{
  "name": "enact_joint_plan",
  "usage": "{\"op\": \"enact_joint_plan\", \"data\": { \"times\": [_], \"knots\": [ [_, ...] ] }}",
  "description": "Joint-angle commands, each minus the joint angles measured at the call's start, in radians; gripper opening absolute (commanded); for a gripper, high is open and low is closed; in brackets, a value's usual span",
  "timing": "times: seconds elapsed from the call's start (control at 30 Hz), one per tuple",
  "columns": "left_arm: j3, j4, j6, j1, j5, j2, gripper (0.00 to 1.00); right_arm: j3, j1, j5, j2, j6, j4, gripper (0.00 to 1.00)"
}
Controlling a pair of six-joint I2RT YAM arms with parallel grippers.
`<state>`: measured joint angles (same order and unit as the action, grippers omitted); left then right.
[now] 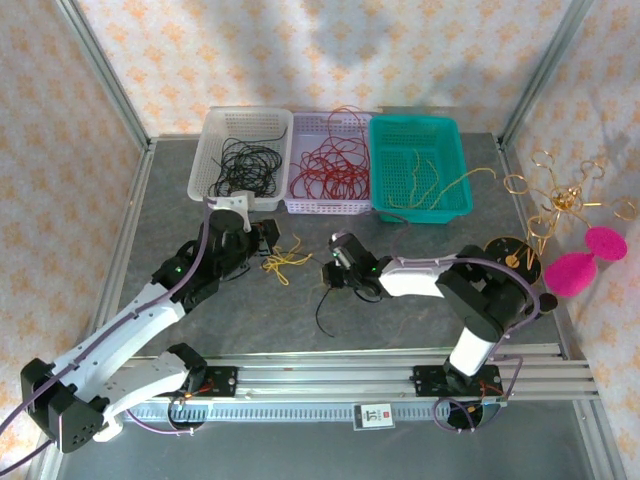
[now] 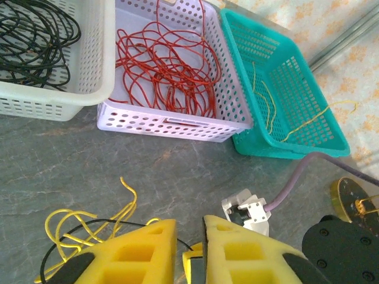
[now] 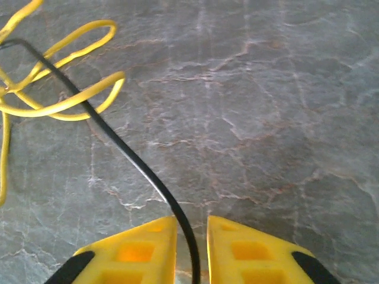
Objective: Untangle the cables
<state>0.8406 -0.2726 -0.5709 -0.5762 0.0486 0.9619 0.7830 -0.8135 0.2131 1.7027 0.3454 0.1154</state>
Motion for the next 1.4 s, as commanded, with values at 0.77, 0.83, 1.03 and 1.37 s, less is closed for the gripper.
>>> {"op": "enact_joint_plan", "data": {
  "times": [0.77, 0.83, 1.03, 1.37],
  "knots": [
    [-0.273, 0.731, 0.537, 0.059, 0.510, 0.144, 0.83, 0.298, -0.004, 0.131, -0.424, -0.389, -0.397, 0.00],
    [-0.304, 0.805, 0.556, 0.058, 0.513, 0.169, 0.84, 0.325, -0.004, 0.148, -0.426, -0.386, -0.418, 0.00],
    [-0.318, 0.904, 0.582, 0.059, 0.421, 0.246, 0.63, 0.379, -0.004, 0.207, -0.422, -0.368, -0.443, 0.00],
    [-0.373, 1.125, 0.496, 0.059, 0.280, 0.421, 0.45, 0.527, -0.004, 0.217, -0.431, -0.322, -0.475, 0.00]
  ]
}}
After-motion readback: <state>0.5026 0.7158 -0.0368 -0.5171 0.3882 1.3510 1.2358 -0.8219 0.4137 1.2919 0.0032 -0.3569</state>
